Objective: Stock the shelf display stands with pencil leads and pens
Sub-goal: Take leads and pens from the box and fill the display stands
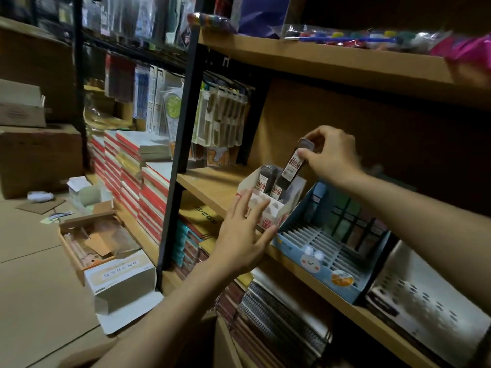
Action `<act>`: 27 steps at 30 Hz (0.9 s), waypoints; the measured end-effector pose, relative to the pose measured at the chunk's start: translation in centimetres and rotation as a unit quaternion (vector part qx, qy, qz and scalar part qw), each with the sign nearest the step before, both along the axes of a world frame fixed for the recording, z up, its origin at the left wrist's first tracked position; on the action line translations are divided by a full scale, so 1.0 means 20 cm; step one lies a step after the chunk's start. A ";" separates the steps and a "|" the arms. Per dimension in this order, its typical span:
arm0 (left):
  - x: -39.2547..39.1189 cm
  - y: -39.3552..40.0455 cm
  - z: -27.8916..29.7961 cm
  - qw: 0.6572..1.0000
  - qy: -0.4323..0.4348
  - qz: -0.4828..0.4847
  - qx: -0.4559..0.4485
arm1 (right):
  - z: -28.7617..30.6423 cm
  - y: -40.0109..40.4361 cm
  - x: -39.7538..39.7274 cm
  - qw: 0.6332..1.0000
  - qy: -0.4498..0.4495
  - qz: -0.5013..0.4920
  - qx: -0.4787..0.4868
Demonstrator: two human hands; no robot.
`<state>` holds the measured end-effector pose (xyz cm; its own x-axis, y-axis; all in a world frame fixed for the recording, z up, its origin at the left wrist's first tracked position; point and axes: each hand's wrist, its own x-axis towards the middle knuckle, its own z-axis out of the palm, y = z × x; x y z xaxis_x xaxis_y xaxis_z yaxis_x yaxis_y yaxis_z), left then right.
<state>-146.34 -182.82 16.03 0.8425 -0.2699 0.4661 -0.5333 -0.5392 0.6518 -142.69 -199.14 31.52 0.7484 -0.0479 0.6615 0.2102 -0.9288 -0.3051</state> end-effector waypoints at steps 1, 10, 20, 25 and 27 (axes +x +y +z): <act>0.01 0.00 0.00 1.000 0.002 -0.006 0.030 | -0.01 0.01 0.04 1.000 0.002 -0.005 -0.009; 0.08 -0.03 -0.02 0.997 0.010 -0.018 0.075 | -0.15 0.06 0.21 0.994 0.060 -0.070 -0.063; 0.10 -0.06 -0.07 0.999 -0.003 -0.024 0.038 | -0.26 0.09 0.17 0.959 0.076 -0.125 -0.242; 0.05 -0.05 -0.04 0.999 0.014 -0.036 -0.002 | -0.18 0.09 0.08 0.979 0.067 -0.086 -0.172; 0.01 -0.02 -0.03 0.999 0.005 -0.026 -0.037 | -0.16 0.09 -0.01 0.996 0.028 -0.032 -0.082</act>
<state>-146.20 -183.18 15.51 0.8331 -0.2782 0.4781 -0.5525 -0.4605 0.6948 -142.93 -197.41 28.25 0.7830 0.0097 0.6220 0.1368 -0.9781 -0.1569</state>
